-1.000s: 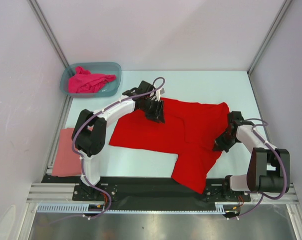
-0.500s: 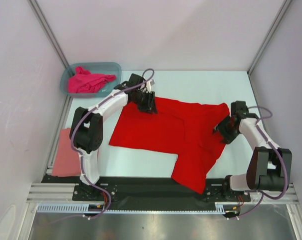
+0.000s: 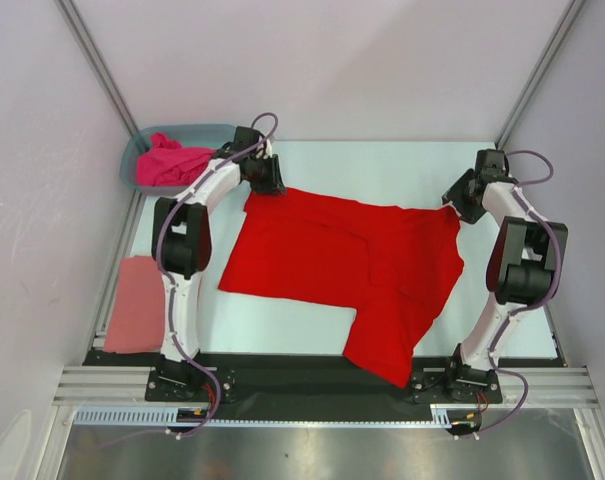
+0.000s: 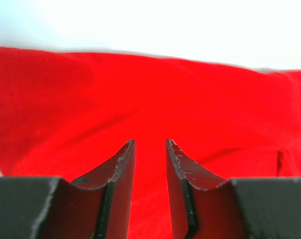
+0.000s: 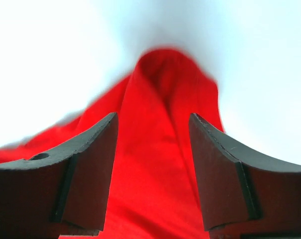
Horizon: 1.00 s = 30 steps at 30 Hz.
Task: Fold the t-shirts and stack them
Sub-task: Fold the tshirt
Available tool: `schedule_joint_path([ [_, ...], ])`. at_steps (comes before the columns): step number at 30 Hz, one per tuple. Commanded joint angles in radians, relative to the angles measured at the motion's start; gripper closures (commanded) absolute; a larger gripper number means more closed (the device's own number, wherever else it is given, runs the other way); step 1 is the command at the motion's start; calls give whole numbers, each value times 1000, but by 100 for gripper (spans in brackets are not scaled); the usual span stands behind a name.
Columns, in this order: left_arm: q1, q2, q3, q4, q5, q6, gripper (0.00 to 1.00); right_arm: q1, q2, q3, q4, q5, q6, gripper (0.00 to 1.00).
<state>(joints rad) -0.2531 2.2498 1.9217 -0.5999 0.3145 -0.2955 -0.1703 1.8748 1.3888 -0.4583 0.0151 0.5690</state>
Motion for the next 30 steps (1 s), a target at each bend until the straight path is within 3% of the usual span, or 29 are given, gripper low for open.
schedule_joint_path([
  [1,14,47,45,66,-32,-53,65,-14,66,93,53,3,-54,37],
  [13,72,140,56,141,-3,-174,67,-43,201,170,101,-83,-29,50],
  [19,90,172,60,135,29,-223,67,-61,248,190,102,-92,14,62],
  [22,95,183,60,123,23,-238,68,-78,259,196,104,-72,26,86],
  [23,97,189,60,118,23,-241,68,-84,257,196,106,-58,29,99],
  [30,106,218,51,103,29,-271,70,-109,221,129,226,75,34,100],
])
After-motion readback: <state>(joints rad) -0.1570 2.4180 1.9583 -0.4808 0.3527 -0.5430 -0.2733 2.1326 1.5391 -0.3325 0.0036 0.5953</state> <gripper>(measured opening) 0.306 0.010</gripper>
